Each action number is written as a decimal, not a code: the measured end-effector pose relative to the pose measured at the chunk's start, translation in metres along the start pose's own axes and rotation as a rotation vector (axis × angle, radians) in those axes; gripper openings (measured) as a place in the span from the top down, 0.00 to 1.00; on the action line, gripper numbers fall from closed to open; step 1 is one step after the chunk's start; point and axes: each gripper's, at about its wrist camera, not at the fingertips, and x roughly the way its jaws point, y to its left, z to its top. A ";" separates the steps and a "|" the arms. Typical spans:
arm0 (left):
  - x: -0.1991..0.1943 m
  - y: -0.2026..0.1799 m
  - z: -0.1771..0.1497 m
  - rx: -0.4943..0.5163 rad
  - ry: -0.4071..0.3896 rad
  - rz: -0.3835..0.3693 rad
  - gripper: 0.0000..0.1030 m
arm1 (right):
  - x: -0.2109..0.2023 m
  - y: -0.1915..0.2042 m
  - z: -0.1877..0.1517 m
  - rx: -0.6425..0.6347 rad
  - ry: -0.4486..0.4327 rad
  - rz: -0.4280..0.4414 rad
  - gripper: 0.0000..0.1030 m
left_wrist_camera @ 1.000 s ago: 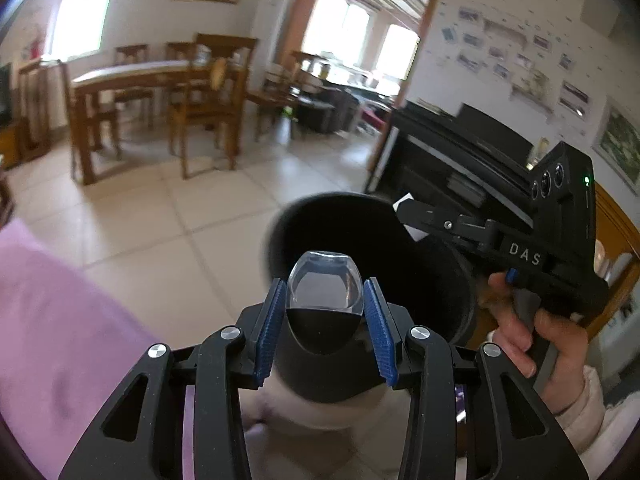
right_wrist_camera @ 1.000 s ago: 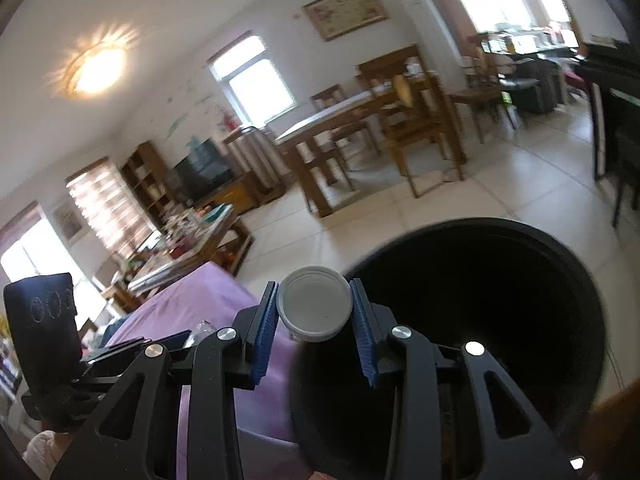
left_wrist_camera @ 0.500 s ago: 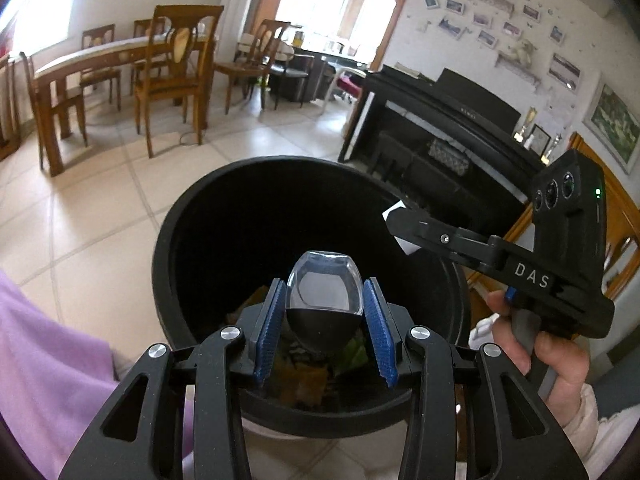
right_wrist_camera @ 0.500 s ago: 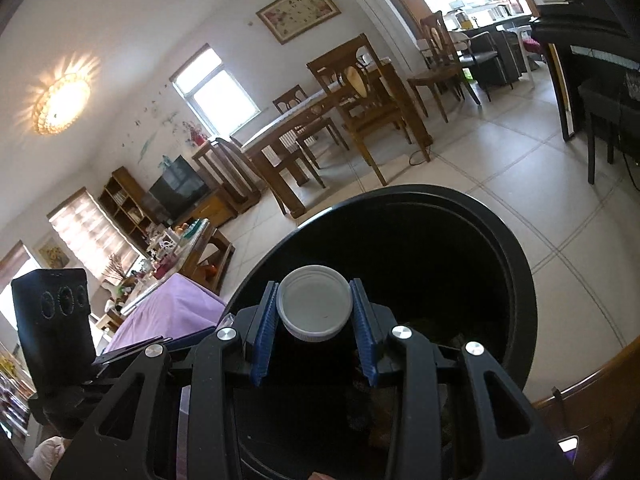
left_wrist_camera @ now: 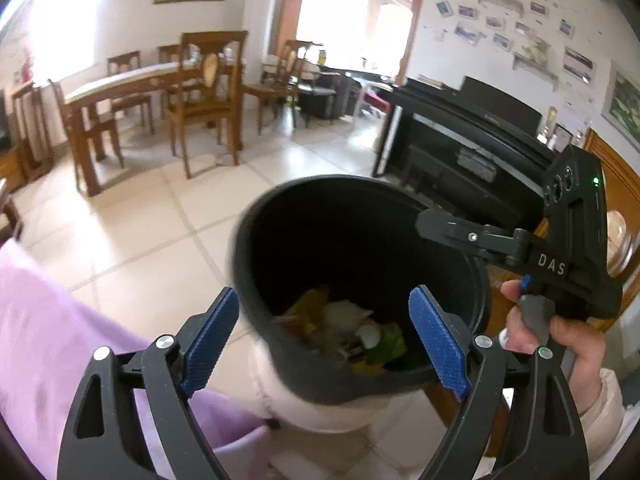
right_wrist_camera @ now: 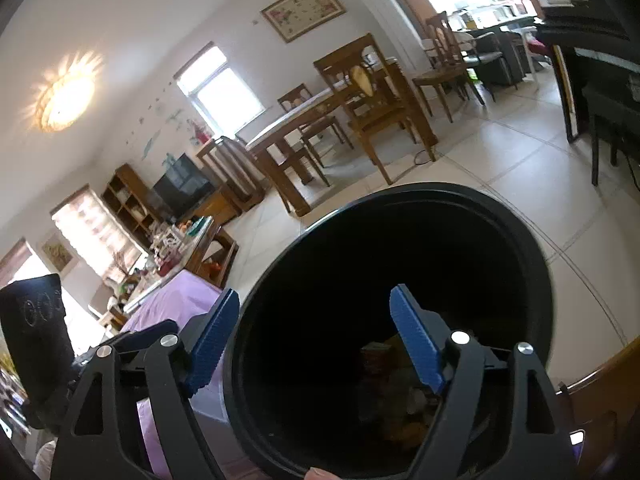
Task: Collect trash
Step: 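Return both tools to the table over the battery pack and blue strip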
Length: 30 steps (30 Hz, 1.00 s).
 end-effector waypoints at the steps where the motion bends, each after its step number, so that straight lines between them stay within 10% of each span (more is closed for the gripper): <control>1: -0.010 0.007 -0.003 -0.013 -0.008 0.016 0.17 | 0.002 0.006 -0.001 -0.011 0.007 0.003 0.24; 17: -0.190 0.249 -0.103 -0.435 -0.072 0.387 0.20 | 0.071 0.155 -0.060 -0.258 0.225 0.153 0.23; 30: -0.179 0.345 -0.120 -0.503 0.108 0.437 0.66 | 0.123 0.281 -0.115 -0.441 0.394 0.261 0.23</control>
